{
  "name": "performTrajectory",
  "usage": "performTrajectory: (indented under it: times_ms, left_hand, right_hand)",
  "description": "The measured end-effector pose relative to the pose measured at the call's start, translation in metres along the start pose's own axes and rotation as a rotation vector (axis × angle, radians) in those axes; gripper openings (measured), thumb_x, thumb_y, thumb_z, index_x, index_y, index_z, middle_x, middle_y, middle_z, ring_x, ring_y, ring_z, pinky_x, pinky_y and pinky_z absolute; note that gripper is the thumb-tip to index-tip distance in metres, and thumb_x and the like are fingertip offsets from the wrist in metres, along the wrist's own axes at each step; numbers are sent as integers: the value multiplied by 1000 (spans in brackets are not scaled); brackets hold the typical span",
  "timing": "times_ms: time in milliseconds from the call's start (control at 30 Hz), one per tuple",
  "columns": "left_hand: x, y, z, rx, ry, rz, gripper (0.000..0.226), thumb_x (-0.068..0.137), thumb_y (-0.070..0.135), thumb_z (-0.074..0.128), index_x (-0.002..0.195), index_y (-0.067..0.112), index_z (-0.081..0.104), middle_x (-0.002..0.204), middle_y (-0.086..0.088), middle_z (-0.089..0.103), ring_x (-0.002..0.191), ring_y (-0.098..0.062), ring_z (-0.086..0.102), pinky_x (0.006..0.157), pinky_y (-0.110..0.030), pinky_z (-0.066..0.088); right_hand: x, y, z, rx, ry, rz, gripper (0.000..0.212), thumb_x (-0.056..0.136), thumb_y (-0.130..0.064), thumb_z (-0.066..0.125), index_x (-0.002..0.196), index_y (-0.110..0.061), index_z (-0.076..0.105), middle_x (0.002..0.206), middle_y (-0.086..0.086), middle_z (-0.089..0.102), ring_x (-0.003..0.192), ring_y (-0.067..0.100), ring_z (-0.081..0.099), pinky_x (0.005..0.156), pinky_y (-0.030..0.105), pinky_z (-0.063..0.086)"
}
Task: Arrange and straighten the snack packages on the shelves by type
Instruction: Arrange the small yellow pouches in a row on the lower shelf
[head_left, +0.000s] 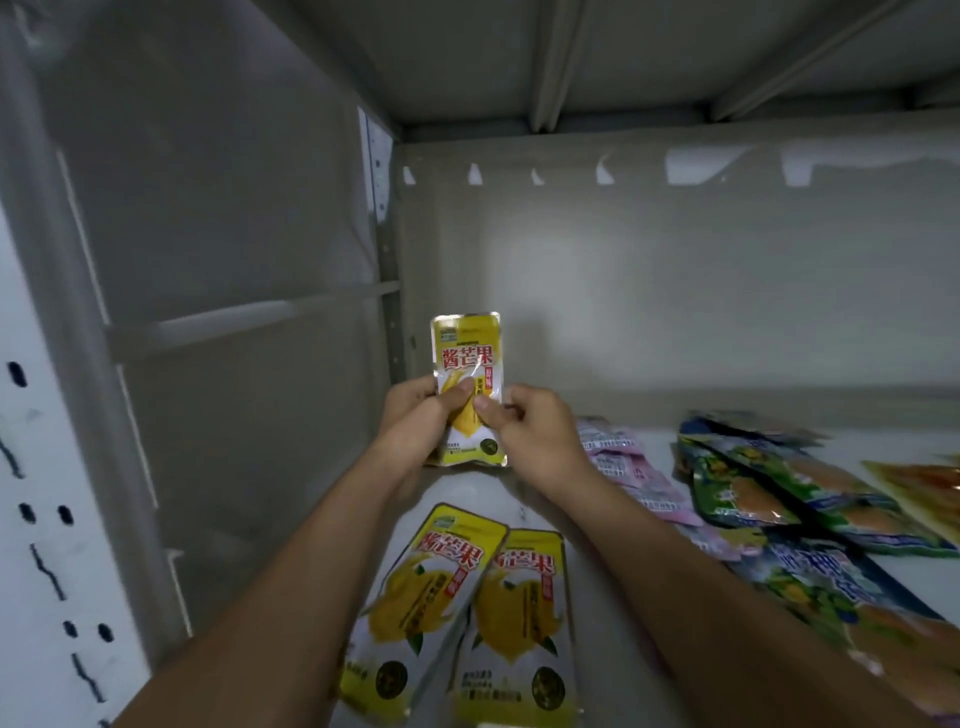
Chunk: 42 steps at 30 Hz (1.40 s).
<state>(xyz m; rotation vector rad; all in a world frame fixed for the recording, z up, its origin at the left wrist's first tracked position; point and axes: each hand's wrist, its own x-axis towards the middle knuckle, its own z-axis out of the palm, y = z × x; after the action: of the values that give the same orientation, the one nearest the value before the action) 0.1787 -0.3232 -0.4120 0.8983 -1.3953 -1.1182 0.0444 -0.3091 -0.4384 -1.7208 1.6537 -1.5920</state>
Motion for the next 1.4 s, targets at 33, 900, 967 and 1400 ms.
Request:
performTrajectory:
  times_ms: [33, 900, 967, 1400]
  left_hand:
    - [0, -1, -1, -24, -5, -11, 14, 99, 18, 71, 89, 10, 75, 67, -1, 76, 55, -12, 71, 48, -21, 52]
    - [18, -3, -10, 89, -13, -76, 7, 98, 8, 68, 91, 10, 69, 79, -8, 76, 54, -17, 71, 48, -25, 56]
    - [17, -6, -11, 139, -48, -120, 2, 97, 7, 69, 95, 6, 69, 84, -13, 76, 62, -22, 72, 53, -28, 59]
    - [42, -26, -18, 739, -2, -8, 36, 86, 14, 73, 57, 12, 52, 60, -4, 50, 63, -23, 49, 64, -27, 42]
  right_hand:
    - [0, 0, 0, -3, -3, -9, 46, 97, -49, 67, 79, -6, 66, 75, 11, 72, 73, 33, 69, 72, 45, 56]
    - [2, -8, -17, -56, -146, 137, 45, 91, -44, 79, 93, 1, 78, 87, 7, 80, 85, 23, 74, 85, 39, 57]
    - [3, -6, -19, -20, -81, 159, 43, 91, -39, 80, 96, 3, 77, 89, 11, 80, 81, 17, 74, 80, 38, 57]
    - [5, -14, -33, -570, -401, 267, 49, 80, -45, 88, 101, -4, 71, 98, 9, 70, 89, 22, 66, 69, 30, 50]
